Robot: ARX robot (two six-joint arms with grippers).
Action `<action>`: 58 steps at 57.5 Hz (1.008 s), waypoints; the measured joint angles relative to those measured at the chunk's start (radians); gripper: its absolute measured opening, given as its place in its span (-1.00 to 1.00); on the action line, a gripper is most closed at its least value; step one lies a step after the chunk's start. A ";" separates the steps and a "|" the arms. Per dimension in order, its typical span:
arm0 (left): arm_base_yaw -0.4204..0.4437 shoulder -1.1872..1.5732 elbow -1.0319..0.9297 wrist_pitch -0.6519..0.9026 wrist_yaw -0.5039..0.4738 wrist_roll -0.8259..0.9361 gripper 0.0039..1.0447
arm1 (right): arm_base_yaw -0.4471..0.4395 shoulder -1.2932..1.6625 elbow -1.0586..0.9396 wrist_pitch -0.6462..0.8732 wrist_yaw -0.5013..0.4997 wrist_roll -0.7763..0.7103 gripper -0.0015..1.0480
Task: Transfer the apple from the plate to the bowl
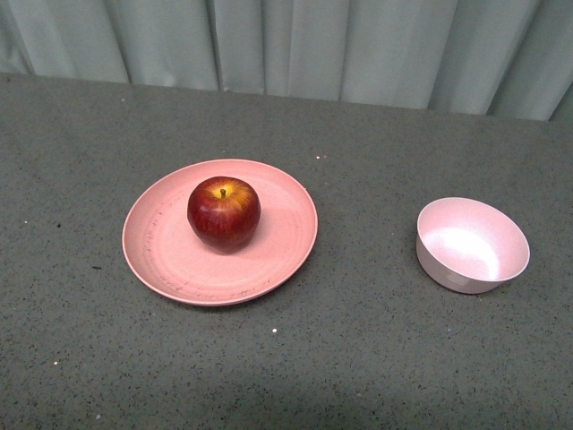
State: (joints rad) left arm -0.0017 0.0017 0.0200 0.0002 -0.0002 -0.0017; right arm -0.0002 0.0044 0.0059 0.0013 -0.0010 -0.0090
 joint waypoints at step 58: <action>0.000 0.000 0.000 0.000 0.000 0.000 0.88 | 0.098 1.289 0.333 0.279 -0.092 -0.199 0.82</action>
State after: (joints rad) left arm -0.0017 0.0017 0.0200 0.0002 -0.0002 -0.0017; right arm 0.0975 1.2938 0.3389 0.2802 -0.0925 -0.2081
